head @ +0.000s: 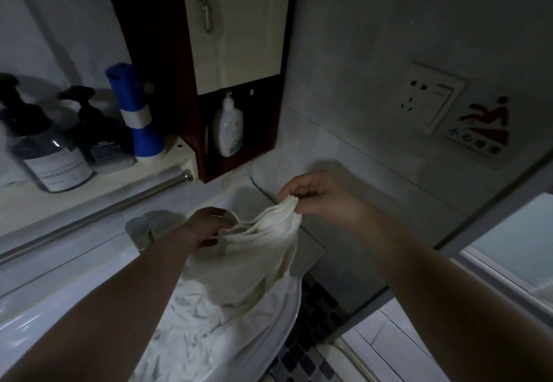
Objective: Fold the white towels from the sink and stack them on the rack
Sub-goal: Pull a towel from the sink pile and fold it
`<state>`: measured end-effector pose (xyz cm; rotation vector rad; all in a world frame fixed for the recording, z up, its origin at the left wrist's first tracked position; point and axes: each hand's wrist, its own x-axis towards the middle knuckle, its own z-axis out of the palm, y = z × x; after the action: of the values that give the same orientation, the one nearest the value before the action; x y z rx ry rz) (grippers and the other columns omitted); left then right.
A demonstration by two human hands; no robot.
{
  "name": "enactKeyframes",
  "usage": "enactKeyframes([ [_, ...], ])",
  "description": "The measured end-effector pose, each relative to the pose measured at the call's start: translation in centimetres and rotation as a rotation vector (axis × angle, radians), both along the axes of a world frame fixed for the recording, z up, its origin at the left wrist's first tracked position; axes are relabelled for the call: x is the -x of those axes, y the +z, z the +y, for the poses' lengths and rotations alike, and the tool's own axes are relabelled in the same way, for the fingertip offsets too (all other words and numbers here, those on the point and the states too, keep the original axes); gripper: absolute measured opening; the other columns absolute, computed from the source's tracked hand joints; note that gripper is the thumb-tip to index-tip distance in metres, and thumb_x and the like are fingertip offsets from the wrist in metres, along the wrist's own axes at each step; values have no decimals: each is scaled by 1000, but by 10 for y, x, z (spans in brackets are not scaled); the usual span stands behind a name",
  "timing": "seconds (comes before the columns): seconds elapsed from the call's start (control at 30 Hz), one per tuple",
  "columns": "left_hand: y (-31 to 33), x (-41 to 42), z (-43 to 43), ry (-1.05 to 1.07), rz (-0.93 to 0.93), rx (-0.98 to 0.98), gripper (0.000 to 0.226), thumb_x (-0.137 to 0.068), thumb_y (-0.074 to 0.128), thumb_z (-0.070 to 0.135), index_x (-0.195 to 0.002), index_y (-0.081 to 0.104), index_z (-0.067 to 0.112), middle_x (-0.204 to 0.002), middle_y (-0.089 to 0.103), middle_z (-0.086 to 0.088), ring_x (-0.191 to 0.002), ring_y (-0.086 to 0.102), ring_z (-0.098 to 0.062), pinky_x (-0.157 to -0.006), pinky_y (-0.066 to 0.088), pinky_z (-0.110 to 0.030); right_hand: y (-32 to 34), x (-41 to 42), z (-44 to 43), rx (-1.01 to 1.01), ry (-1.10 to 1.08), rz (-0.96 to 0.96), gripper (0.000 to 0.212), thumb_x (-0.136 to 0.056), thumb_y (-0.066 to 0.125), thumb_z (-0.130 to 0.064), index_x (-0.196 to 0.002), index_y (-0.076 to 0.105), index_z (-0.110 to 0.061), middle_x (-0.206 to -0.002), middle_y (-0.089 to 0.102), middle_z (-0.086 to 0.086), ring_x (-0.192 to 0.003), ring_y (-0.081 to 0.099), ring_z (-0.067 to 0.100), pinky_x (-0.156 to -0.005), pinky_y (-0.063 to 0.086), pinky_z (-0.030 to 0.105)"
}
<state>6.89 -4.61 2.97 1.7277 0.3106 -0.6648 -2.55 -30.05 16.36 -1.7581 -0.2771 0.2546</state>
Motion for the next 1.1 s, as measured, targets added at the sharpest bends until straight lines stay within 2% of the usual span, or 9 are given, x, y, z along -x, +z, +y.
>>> enactKeyframes([
  [0.17, -11, -4, -11, -39, -254, -247, 15, -80, 79, 30, -79, 71, 18, -88, 70, -9, -77, 65, -24, -71, 56, -34, 4, 8, -6, 37, 14, 20, 39, -77, 57, 21, -92, 73, -11, -80, 75, -2, -72, 68, 10, -65, 55, 22],
  [0.3, -7, -12, -3, -5, -331, -445, 21, -90, 69, 32, -77, 66, 14, -96, 72, -15, -69, 65, -23, -76, 56, -35, 6, 9, -16, 92, -113, -13, 45, -81, 54, 24, -88, 73, -15, -79, 74, -3, -71, 68, 6, -63, 52, 19],
  [0.4, 14, -16, 21, 31, -209, -215, 8, -94, 64, 10, -99, 65, 3, -99, 67, -24, -70, 74, -36, -64, 63, -45, 0, -1, -30, 71, -389, -38, 40, -83, 55, 17, -83, 74, -18, -72, 72, -4, -61, 65, 10, -52, 51, 21],
  [0.47, 40, -15, 43, -45, -176, -117, 12, -96, 58, 5, -108, 60, 8, -104, 63, -25, -67, 74, -36, -52, 60, -35, -6, -9, -38, 30, -572, -48, 36, -84, 58, 10, -81, 74, -22, -75, 71, 1, -58, 62, 13, -47, 49, 23],
  [0.57, 82, -6, 73, -185, -185, -105, 20, -99, 56, 7, -118, 54, 11, -111, 64, -20, -75, 75, -38, -56, 61, -32, -16, -30, -35, 31, -688, -21, 33, -85, 61, 0, -82, 74, -30, -91, 72, 0, -59, 68, 10, -54, 55, 25],
  [0.67, 122, 8, 93, -189, -215, -33, 18, -99, 55, 4, -117, 56, 9, -110, 65, -21, -84, 74, -41, -61, 63, -33, -15, -53, -16, -48, -697, -16, 30, -85, 62, -2, -85, 73, -29, -97, 71, -2, -64, 72, 6, -63, 60, 30],
  [0.87, 178, 38, 134, -99, -394, 51, 25, -95, 45, -12, -99, 51, 11, -103, 62, -18, -84, 71, -38, -59, 62, -35, 24, -91, 34, -236, -606, -105, 25, -86, 61, 4, -91, 70, -18, -96, 66, -1, -83, 66, 13, -58, 59, 25],
  [0.97, 191, 55, 147, -100, -674, -88, 45, -91, 47, -20, -80, 44, 24, -96, 48, -11, -80, 59, -27, -63, 63, -43, 48, -103, 54, -272, -539, -143, 23, -89, 59, 5, -103, 67, -11, -97, 64, -3, -86, 64, 10, -60, 59, 24],
  [1.1, 205, 73, 164, -95, -863, -244, 47, -94, 50, -13, -73, 64, 26, -101, 62, -3, -79, 72, -22, -63, 63, -36, 71, -116, 73, -282, -460, -170, 24, -91, 61, 2, -108, 68, -12, -101, 61, -7, -89, 62, 7, -65, 60, 23],
])
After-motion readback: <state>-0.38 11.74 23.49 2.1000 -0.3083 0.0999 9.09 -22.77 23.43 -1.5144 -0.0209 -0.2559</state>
